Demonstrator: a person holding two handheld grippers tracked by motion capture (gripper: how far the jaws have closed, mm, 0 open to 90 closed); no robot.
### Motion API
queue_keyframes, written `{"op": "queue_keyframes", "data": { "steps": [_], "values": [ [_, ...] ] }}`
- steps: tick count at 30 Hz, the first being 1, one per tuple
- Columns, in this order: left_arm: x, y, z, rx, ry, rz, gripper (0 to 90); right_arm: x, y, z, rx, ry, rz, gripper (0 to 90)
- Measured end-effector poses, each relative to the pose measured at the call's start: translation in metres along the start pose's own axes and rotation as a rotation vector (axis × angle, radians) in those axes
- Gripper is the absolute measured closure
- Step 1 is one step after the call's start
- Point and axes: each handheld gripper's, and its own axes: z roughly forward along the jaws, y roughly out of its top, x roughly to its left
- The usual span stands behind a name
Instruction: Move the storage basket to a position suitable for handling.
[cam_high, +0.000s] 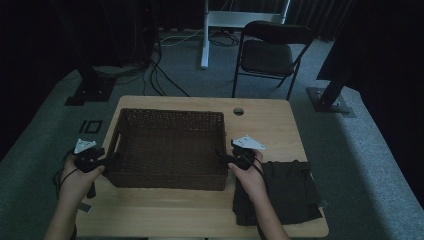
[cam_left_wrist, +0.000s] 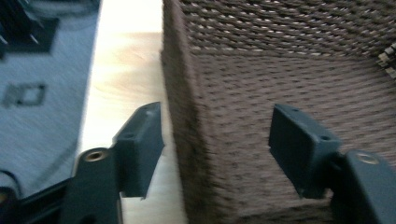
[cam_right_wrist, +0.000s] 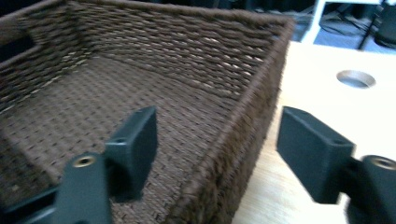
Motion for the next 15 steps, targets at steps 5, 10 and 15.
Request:
{"op": "queue_keyframes", "data": {
  "steps": [5, 10, 15],
  "values": [
    [-0.002, 0.002, -0.002, -0.035, -0.022, 0.022, 22.9, 0.001, 0.004, -0.002, -0.003, 0.043, -0.011, 17.0],
    [-0.002, 0.001, -0.005, -0.058, -0.034, 0.016, 18.6, 0.009, 0.005, -0.001, -0.019, 0.042, -0.039, 14.2],
    [0.001, -0.003, -0.007, -0.061, -0.013, 0.04, 19.1, 0.011, 0.003, -0.002, -0.005, 0.06, -0.068, 14.3]
  ]
}}
